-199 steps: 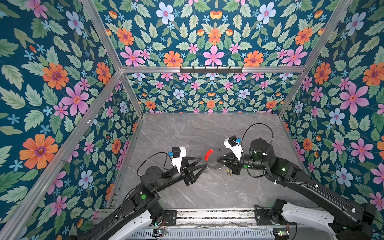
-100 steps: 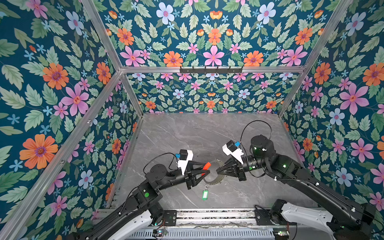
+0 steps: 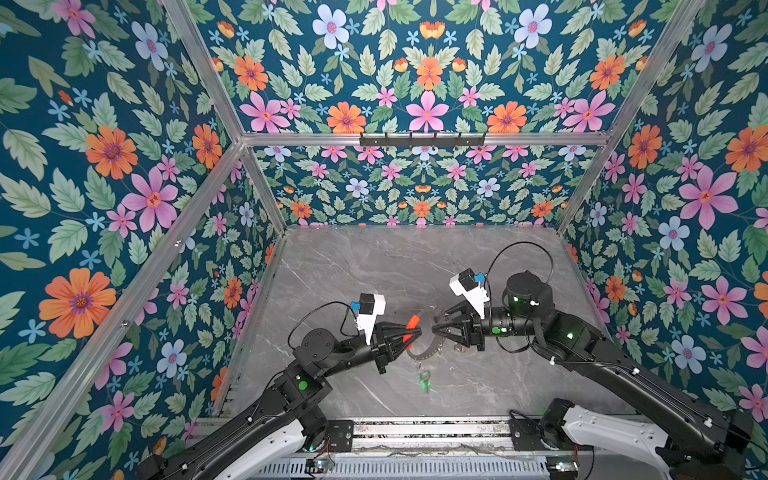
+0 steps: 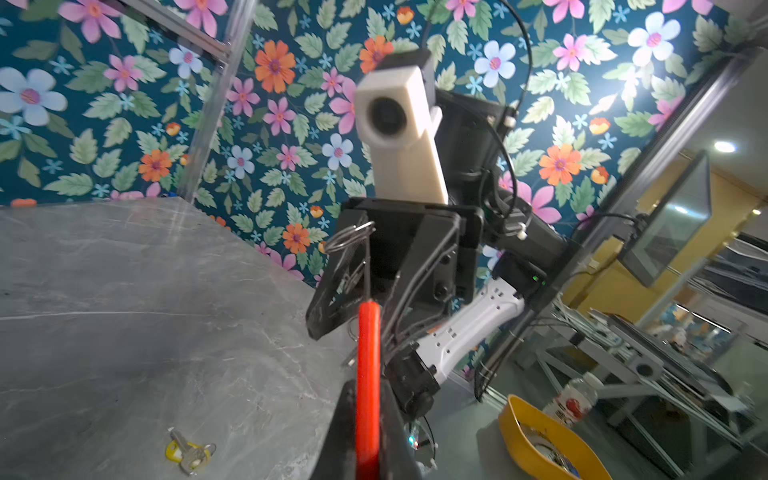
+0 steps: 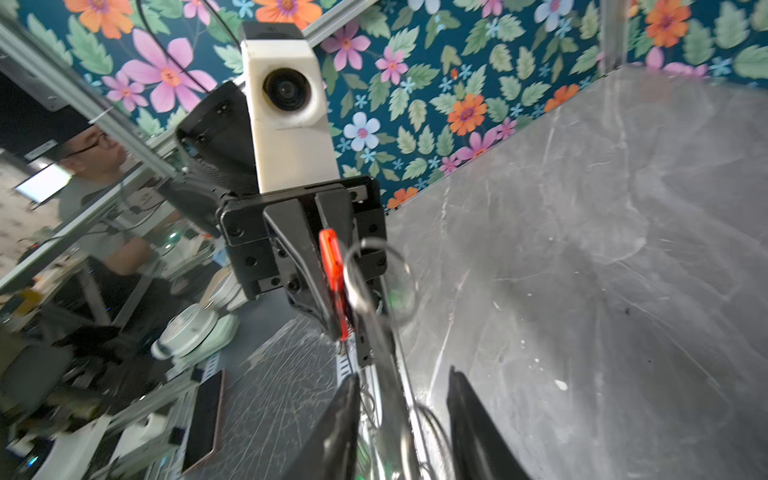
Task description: Remove the keys from the keyring
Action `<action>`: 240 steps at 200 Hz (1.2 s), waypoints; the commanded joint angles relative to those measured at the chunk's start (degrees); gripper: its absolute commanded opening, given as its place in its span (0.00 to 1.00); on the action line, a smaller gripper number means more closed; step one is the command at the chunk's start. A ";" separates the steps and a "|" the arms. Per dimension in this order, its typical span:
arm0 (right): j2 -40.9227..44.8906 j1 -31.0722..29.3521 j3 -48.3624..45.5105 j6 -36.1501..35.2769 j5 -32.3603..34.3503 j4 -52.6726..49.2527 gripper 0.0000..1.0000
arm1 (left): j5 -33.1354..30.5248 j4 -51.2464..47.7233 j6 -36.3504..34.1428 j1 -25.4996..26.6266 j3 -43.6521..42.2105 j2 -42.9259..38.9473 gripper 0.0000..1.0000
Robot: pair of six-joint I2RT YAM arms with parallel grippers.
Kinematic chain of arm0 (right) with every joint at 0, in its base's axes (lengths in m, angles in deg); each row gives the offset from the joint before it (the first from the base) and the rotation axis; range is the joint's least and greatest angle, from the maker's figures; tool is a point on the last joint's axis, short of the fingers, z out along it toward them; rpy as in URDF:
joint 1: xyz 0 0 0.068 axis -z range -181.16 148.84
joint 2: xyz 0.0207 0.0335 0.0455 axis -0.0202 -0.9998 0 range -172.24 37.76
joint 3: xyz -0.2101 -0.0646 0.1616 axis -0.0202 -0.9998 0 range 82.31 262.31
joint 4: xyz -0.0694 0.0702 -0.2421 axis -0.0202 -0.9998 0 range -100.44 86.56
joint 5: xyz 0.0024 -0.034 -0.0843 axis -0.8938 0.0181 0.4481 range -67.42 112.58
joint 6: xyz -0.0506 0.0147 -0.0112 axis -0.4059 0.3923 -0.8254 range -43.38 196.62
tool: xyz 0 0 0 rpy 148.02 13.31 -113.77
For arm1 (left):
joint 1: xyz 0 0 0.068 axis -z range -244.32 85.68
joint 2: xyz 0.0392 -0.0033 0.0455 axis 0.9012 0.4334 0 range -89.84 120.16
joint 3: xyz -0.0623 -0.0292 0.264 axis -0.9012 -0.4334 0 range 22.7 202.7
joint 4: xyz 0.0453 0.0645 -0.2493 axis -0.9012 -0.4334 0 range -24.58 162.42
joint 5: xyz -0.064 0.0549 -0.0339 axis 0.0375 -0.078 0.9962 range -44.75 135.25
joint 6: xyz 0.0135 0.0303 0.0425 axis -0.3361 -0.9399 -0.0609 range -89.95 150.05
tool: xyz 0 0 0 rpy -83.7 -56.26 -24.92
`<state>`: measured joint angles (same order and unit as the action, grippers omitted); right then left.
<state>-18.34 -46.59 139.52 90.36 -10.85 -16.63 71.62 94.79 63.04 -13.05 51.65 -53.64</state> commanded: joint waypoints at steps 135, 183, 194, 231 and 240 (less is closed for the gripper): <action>3.76 -9.11 -12.03 4.28 25.16 11.36 0.49 | -27.31 7.18 5.33 0.06 2.36 8.06 0.00; -0.72 -10.29 -12.22 4.85 25.01 15.90 0.49 | -28.02 7.49 6.34 0.07 2.77 9.49 0.00; -1.74 -10.38 -11.95 4.95 24.90 16.59 0.49 | -28.04 7.67 6.56 0.09 2.70 9.84 0.00; -4.15 -10.47 -10.98 4.68 25.34 17.86 0.47 | -28.04 8.47 7.16 0.22 2.60 10.62 0.00; -4.83 -10.47 -10.57 4.59 25.43 17.69 0.46 | -28.04 8.57 7.17 0.33 2.60 10.71 0.00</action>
<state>-21.97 -56.97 127.91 95.45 13.78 -1.70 43.88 100.17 70.06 -12.84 53.90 -43.17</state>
